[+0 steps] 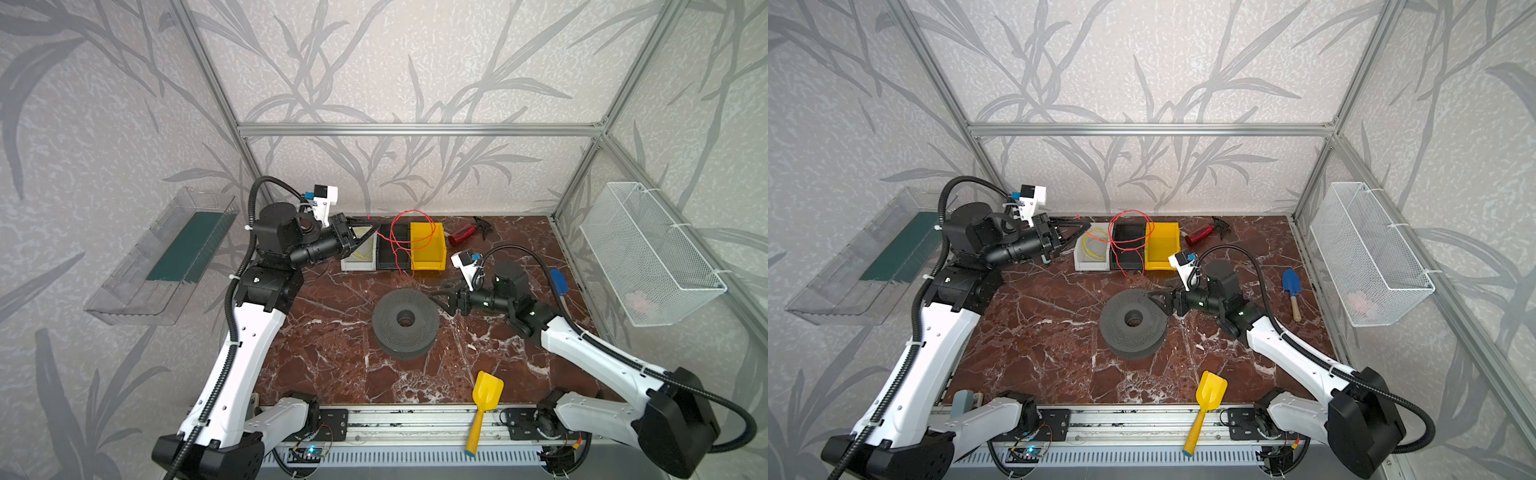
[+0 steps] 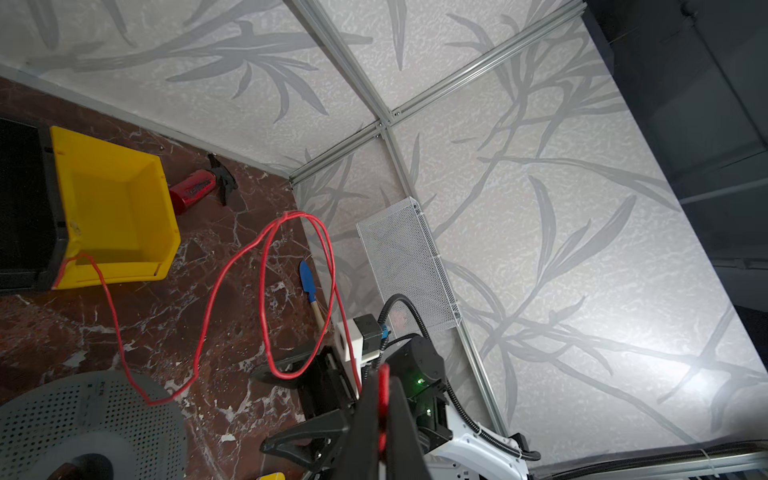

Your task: Wrap the cables

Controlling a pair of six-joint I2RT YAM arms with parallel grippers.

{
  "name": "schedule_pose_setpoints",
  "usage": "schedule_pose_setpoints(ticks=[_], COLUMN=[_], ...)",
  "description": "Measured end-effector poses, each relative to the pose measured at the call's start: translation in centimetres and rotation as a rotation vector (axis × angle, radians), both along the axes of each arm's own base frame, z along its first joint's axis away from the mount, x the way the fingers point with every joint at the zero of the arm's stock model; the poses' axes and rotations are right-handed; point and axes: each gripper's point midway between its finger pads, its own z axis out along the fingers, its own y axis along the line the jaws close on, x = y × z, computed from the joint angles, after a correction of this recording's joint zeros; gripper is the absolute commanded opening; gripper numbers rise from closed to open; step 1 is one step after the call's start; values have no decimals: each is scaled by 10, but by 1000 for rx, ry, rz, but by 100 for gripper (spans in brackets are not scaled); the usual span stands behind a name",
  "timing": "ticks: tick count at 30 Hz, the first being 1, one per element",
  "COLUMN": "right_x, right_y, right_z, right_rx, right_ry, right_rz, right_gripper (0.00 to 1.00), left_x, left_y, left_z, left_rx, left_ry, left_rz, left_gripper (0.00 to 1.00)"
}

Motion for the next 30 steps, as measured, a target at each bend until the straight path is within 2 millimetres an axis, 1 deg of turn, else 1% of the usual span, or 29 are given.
schedule_pose_setpoints(ticks=[4,8,12,14,16,19,27,30], right_x=[15,25,35,39,41,45,50,48], right_y=[15,28,41,48,54,66,91,96], right_z=[21,49,79,90,96,95,61,55], right_rx=[79,119,156,183,210,246,278,294], right_ry=[-115,-229,-326,-358,-371,-364,-278,-254], right_rz=[-3,2,20,37,60,92,153,175], right_gripper=[78,80,81,81,81,81,81,80], left_x=[-2,0,4,4,4,4,5,5], left_y=[4,8,7,6,6,5,6,6], left_z=[9,7,4,4,5,6,6,7], left_rx=[-51,-108,-132,-138,-143,-149,-151,-151], left_ry=[3,37,72,76,79,81,81,80], left_rz=[37,74,88,90,90,89,95,97], left_gripper=[0,0,0,0,0,0,0,0])
